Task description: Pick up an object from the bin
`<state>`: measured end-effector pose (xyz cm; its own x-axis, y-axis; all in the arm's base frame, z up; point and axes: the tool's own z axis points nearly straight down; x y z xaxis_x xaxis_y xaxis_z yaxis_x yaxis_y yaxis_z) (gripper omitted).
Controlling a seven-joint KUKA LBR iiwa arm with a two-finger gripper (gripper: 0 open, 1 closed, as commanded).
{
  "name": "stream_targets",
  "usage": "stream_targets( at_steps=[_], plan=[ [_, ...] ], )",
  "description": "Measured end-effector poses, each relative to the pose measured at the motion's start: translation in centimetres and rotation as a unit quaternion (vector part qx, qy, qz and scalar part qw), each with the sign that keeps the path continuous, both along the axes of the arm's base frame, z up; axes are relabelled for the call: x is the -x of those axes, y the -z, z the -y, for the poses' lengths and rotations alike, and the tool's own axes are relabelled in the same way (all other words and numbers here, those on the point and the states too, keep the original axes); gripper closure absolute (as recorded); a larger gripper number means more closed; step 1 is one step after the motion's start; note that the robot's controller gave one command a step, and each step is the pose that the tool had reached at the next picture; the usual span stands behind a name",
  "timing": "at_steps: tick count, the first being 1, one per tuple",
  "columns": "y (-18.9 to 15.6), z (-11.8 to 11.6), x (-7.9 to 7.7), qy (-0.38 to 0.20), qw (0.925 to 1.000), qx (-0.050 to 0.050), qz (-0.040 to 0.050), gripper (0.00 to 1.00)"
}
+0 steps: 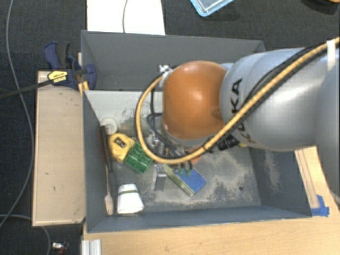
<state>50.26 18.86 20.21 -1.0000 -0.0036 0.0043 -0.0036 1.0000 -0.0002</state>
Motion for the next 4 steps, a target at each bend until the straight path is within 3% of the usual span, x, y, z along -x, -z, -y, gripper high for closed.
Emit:
stream_targets(
  at_steps=[1, 2, 3, 4],
  plan=[
    [-0.3, 0.1, -0.2, 0.002, 1.0000, -0.001, 0.0032, 0.00],
    [6.3, -1.8, -0.5, 0.091, 0.9958, -0.001, 0.0043, 0.00],
    [12.2, 0.9, -9.2, 0.129, 0.9913, -0.007, 0.0238, 0.00],
    [11.0, -0.1, -6.5, 0.125, 0.9921, -0.004, 0.0120, 0.00]
  ],
)
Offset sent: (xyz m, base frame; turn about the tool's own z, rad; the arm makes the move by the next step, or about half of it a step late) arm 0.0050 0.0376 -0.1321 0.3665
